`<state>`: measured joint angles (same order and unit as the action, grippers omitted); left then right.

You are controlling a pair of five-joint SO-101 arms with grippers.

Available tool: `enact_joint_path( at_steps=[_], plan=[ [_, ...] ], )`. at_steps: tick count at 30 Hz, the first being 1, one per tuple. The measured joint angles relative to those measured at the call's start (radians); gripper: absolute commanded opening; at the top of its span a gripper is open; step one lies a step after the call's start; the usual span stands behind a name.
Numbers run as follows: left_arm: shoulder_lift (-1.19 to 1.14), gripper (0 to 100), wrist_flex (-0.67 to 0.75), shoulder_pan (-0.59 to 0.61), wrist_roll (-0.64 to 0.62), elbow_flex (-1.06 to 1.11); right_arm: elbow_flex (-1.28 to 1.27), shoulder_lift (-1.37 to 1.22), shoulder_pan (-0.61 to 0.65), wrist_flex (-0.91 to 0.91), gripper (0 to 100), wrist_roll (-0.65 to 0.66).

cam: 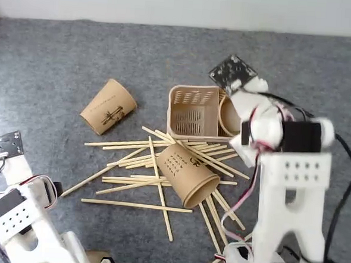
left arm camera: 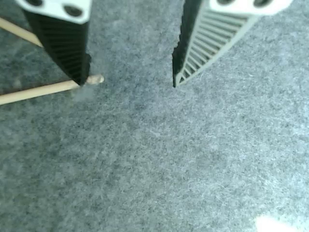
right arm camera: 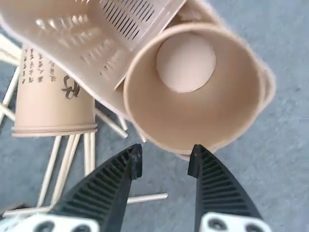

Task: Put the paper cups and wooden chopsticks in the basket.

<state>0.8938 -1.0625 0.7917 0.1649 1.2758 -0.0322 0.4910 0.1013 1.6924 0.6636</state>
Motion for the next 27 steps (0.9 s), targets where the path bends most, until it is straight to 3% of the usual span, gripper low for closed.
enact_joint_path(
  at_steps=[11,27],
  plan=[
    [0.0,27,0.0,0.0,0.0,0.0,-0.14,-0.169,0.0,-0.448,17.7,0.02],
    [0.0,27,0.012,0.0,0.0,0.012,0.017,-0.023,0.005,-0.356,17.7,-0.025]
  ],
)
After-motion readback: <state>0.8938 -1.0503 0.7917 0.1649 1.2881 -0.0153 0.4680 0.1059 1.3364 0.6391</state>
